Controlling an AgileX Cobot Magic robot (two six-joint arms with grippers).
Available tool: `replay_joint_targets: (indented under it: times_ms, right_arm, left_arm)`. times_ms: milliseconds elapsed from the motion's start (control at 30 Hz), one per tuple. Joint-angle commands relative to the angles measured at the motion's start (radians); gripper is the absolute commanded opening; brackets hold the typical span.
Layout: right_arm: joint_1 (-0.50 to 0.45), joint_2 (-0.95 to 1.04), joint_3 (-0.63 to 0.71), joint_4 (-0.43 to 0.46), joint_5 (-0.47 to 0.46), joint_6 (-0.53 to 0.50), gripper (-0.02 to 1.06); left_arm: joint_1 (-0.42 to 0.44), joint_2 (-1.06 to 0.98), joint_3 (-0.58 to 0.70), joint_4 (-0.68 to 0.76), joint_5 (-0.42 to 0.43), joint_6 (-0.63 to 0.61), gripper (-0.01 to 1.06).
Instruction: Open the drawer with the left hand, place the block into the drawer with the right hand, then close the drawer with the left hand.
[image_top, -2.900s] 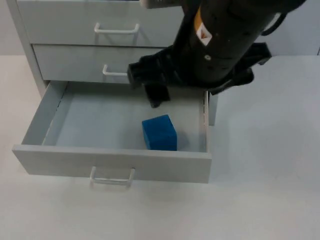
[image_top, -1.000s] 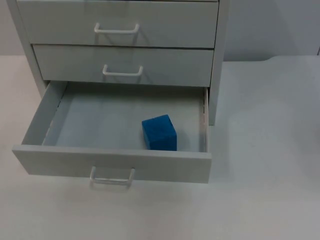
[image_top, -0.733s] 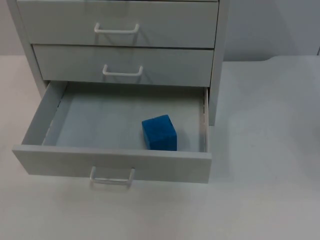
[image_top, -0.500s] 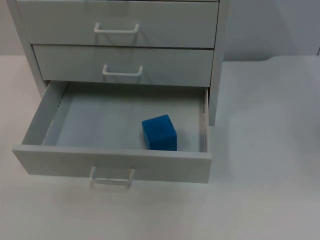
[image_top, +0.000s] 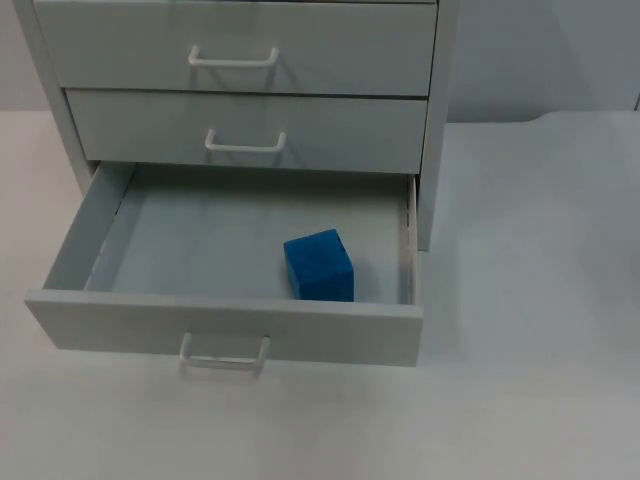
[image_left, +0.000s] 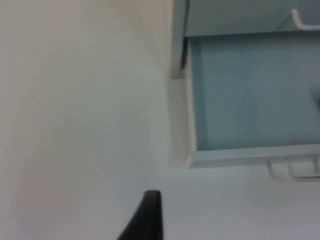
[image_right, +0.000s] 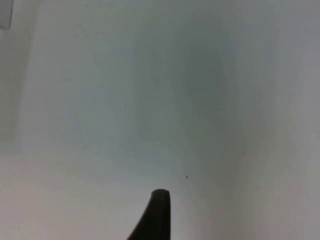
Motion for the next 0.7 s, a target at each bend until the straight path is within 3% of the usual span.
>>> replay_joint_targets:
  times_ms: [0, 67, 100, 133, 233, 267, 300, 467, 667]
  right_arm:
    - [-0.007, -0.010, 0.003, 0.002, -0.008, -0.011, 0.81]
    - [-0.007, -0.010, 0.003, 0.002, -0.006, -0.011, 0.81]
    - [-0.007, -0.010, 0.003, 0.002, -0.006, -0.011, 0.81]
    - [-0.007, -0.010, 0.003, 0.002, -0.006, -0.011, 0.81]
    - [-0.007, -0.010, 0.003, -0.005, 0.000, -0.011, 0.81]
    - [-0.007, -0.010, 0.003, -0.005, 0.000, -0.011, 0.81]
    - [-0.007, -0.010, 0.003, -0.007, 0.003, -0.011, 0.81]
    - [-0.007, -0.010, 0.003, -0.009, 0.003, -0.011, 0.81]
    - [-0.007, -0.010, 0.003, -0.009, 0.003, -0.011, 0.81]
  left_arm:
    - [0.003, -0.004, -0.002, -0.075, -0.012, 0.057, 0.77]
    - [0.003, -0.004, -0.002, -0.153, -0.028, 0.117, 0.56]
    - [0.003, -0.004, -0.002, -0.153, -0.028, 0.117, 0.56]
    - [0.003, -0.004, -0.002, -0.200, -0.037, 0.155, 0.46]
    - [0.003, -0.004, -0.002, -0.370, -0.053, 0.359, 0.14]
    - [0.003, -0.004, -0.002, -0.370, -0.053, 0.359, 0.14]
    - [0.003, -0.004, -0.002, -0.447, -0.048, 0.455, 0.00]
    - [0.001, -0.004, -0.002, -0.621, -0.046, 0.709, 0.00]
    - [0.001, 0.010, -0.002, -0.641, -0.046, 0.748, 0.00]
